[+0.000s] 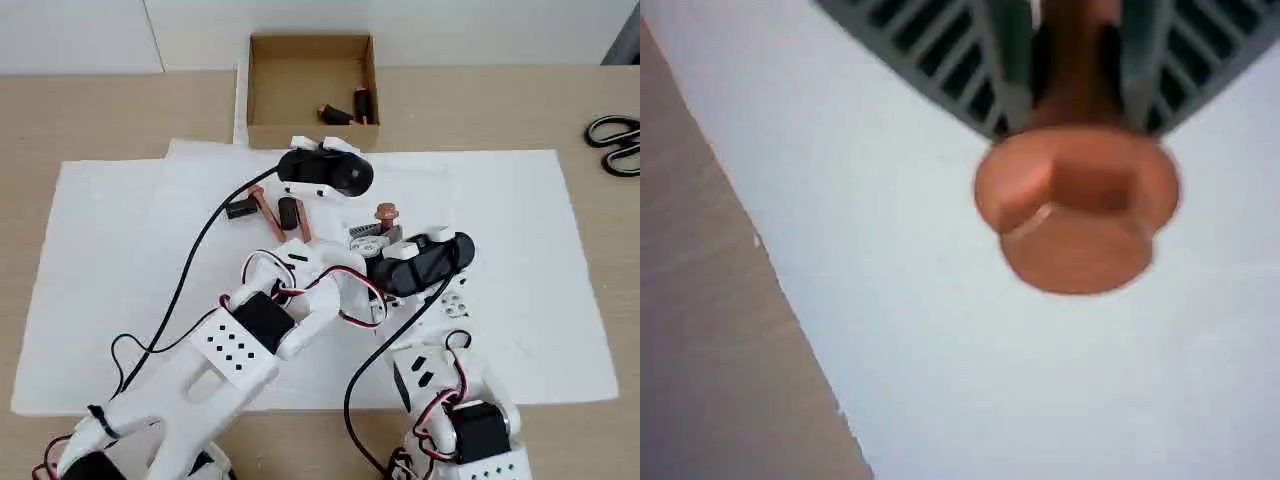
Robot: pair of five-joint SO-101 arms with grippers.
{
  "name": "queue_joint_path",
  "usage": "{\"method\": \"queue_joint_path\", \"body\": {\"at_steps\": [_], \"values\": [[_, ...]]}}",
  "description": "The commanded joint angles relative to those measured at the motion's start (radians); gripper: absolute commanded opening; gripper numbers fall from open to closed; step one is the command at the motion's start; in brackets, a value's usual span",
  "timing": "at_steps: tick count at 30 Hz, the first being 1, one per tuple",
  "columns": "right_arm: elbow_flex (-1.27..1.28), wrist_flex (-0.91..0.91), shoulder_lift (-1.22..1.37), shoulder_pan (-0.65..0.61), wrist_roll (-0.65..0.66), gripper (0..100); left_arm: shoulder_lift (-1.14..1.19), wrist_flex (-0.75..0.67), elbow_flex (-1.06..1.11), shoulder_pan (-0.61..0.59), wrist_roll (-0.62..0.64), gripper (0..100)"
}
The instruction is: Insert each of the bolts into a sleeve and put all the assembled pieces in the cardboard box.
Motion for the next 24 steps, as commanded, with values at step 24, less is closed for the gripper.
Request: {"method": "queue_joint_path", "body": {"at_steps": [24], "values": [[-0.014,-0.021,-0.016,-0.004,-0.006,0.3,-0.014,0.285,-0.202,-0.169,-0.002,17]]}}
